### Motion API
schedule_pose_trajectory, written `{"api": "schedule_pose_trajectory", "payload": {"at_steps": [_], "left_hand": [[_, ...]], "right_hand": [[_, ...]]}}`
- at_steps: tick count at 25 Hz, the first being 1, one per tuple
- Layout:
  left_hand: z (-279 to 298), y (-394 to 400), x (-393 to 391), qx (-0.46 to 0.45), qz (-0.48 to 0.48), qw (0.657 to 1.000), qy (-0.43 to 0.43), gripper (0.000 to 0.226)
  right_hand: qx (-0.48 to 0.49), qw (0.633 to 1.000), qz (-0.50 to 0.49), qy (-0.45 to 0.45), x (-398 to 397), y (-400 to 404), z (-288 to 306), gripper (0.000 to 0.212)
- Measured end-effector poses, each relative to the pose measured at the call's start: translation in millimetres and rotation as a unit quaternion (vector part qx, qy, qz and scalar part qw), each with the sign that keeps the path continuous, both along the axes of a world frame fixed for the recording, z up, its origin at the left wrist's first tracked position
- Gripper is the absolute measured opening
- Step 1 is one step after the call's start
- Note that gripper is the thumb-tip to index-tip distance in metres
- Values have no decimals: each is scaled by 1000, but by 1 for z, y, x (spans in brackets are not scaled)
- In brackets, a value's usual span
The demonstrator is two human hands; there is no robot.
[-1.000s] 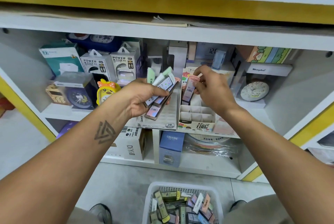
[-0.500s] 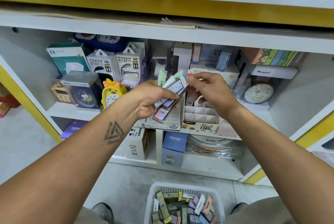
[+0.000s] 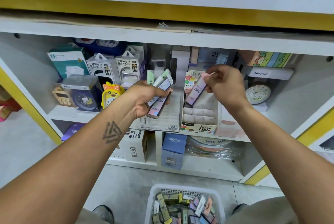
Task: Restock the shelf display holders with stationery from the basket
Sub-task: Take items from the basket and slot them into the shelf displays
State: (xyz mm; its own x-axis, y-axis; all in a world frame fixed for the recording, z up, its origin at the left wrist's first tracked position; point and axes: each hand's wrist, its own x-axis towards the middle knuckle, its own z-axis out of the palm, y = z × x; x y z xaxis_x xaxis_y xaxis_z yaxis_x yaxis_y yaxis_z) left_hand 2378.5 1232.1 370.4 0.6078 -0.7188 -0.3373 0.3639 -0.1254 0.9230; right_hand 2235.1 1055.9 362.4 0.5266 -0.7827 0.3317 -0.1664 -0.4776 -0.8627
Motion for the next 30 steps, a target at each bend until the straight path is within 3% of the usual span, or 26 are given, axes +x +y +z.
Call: {"api": "schedule_pose_trajectory", "payload": {"at_steps": [2, 4, 8, 12, 13, 15, 17, 18, 25, 28, 30], "left_hand": [[1, -1, -1, -5, 5, 1000, 2, 36], [3, -2, -3, -8, 3, 1000, 0, 36], [3, -5, -8, -6, -11, 1000, 1, 37], [1, -8, -7, -12, -12, 1000, 17, 36], [1, -8, -7, -14, -12, 1000, 21, 36], [0, -9, -7, -15, -16, 1000, 23, 36], [0, -10, -9, -19, -22, 999, 24, 37], [-1, -11, -10, -23, -27, 999, 25, 37], [-4, -14, -13, -32, -29, 998, 48, 31], [-5, -13, -9, -15, -12, 999, 36, 16], [-5, -11, -5, 2, 4, 1000, 24, 9]], "right_hand": [[-141, 986, 25, 84, -2, 4, -8, 9], [-218, 968, 45, 115, 1, 8, -16, 8], [-232, 962, 71, 126, 6, 7, -25, 4], [-296, 929, 49, 219, 10, 10, -30, 21], [-257, 944, 45, 201, 11, 12, -27, 23], [-32, 990, 88, 108, 15, 22, -17, 19], [180, 967, 173, 42, 15, 32, -8, 7], [206, 957, 201, 46, 15, 34, -6, 10], [274, 944, 181, 13, 10, 31, -1, 14], [206, 972, 109, -21, 4, 17, 6, 16], [98, 992, 74, -21, -1, 8, 7, 19]]}}
